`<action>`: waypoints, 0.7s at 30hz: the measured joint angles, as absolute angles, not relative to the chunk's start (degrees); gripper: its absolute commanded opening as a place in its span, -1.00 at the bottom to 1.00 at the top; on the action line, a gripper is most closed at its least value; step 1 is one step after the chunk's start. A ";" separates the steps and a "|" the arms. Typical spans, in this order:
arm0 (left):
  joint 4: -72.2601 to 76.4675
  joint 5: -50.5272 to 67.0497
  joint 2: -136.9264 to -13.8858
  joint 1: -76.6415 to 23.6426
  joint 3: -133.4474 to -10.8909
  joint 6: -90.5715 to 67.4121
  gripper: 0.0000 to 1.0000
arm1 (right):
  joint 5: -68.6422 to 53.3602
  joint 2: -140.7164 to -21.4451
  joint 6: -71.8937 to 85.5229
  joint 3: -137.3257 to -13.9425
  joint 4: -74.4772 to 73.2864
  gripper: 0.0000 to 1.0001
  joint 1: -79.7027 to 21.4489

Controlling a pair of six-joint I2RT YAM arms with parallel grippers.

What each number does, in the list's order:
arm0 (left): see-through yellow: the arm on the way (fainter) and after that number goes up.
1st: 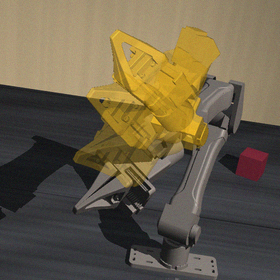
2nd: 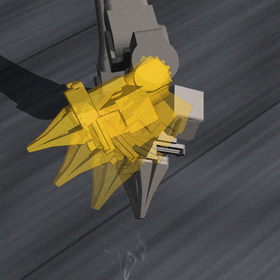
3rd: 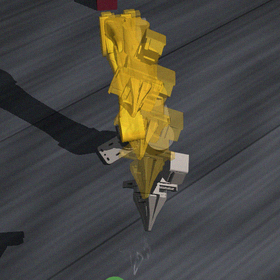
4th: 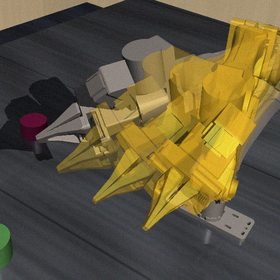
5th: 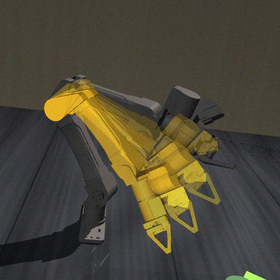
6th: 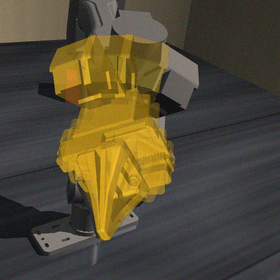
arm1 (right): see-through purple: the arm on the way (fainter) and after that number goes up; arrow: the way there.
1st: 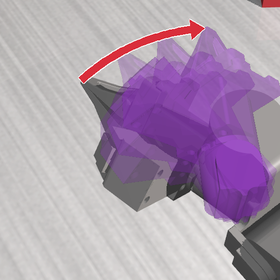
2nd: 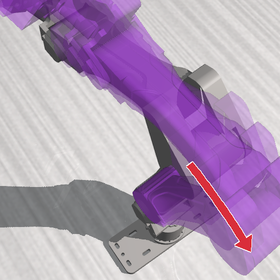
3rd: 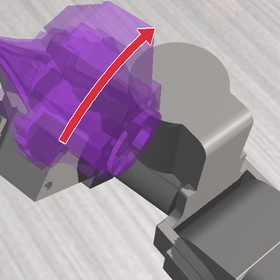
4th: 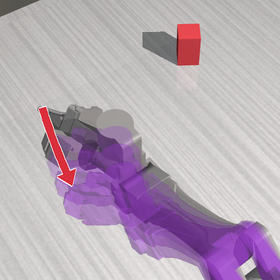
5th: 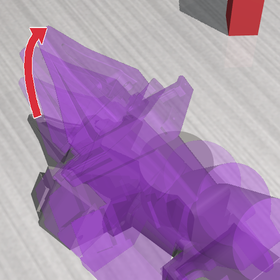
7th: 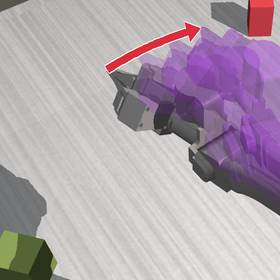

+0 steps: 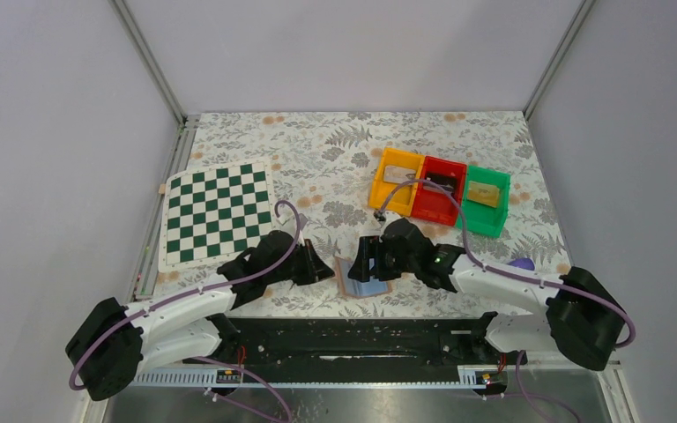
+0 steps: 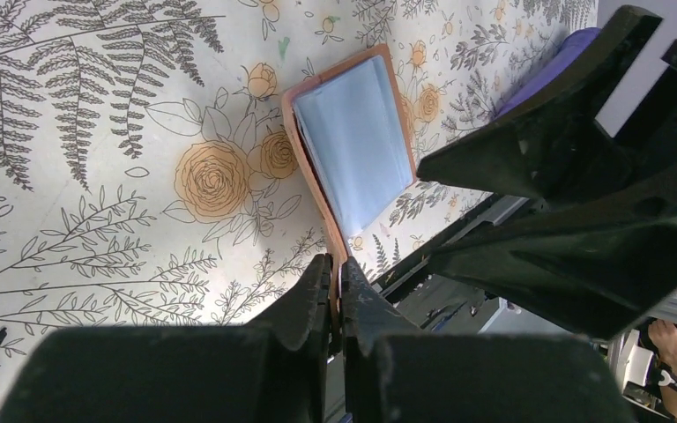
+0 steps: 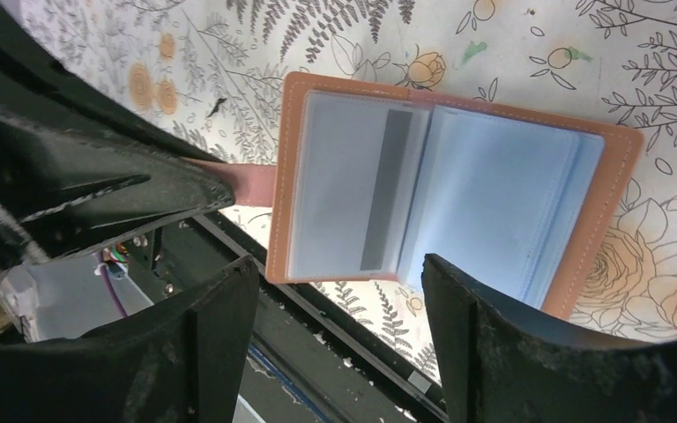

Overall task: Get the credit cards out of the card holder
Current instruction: Remove the credit card from the card holder.

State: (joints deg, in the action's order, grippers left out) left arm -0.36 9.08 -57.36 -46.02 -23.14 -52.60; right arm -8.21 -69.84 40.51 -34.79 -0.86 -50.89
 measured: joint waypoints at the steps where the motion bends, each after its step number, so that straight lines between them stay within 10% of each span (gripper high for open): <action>1: -0.43 9.10 -57.36 -46.02 -23.07 -52.60 -1.00 | -8.23 -70.89 40.38 -35.03 -0.49 0.49 -50.98; 21: -0.51 9.28 -57.19 -46.02 -21.23 -53.19 -1.00 | -8.34 -79.48 42.06 -35.62 5.50 0.27 -55.07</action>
State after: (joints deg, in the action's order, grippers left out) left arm -0.51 9.28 -57.19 -46.02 -21.23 -53.19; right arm -8.34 -79.48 42.06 -35.62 5.50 -55.07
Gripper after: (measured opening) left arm 0.040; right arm 0.672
